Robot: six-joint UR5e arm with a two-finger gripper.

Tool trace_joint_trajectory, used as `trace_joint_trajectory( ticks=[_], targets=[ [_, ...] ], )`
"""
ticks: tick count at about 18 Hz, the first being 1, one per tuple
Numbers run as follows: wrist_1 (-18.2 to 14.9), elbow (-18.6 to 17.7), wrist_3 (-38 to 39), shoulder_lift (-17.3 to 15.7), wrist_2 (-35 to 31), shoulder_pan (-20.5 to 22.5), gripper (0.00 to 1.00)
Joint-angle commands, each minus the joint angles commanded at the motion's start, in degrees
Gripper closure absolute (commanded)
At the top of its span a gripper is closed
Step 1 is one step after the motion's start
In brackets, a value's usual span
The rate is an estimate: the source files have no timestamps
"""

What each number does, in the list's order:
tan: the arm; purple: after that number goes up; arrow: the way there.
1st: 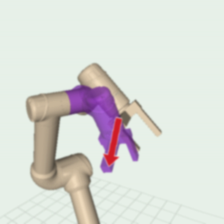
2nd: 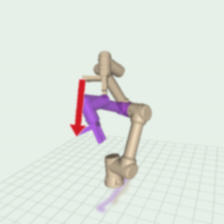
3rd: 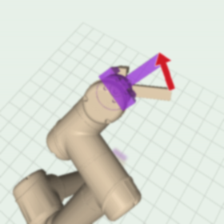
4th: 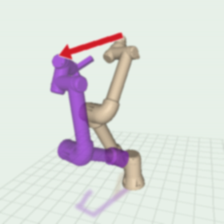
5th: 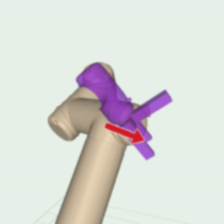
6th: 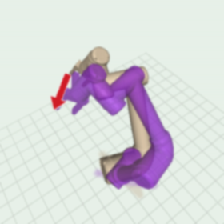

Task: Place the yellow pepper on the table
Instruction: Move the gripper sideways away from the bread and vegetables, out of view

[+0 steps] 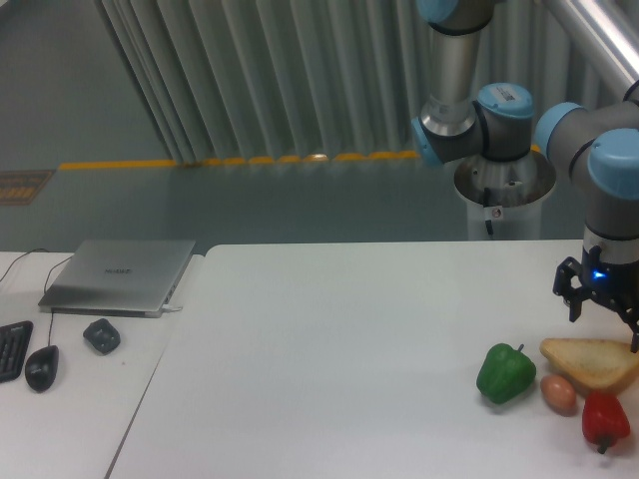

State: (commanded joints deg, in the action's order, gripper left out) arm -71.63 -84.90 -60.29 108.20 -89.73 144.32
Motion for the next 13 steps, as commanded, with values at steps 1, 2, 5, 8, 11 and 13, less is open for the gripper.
trace_joint_trajectory(
  ticks=[1, 2, 5, 8, 11, 13],
  targets=[
    [0.00, 0.00, 0.00, -0.18, -0.09, 0.00, 0.00],
    [0.00, 0.17, -0.09, -0.18, 0.08, 0.00, 0.00],
    [0.52, 0.61, 0.00, -0.18, 0.09, 1.40, 0.00],
    [3.42, 0.70, 0.88, 0.08, -0.44, 2.11, 0.00],
    [7.01, 0.79, 0.61, -0.09, -1.23, 3.68, 0.00],
    [9.14, 1.31, 0.53, 0.17, -1.23, 4.13, 0.00]
  ],
)
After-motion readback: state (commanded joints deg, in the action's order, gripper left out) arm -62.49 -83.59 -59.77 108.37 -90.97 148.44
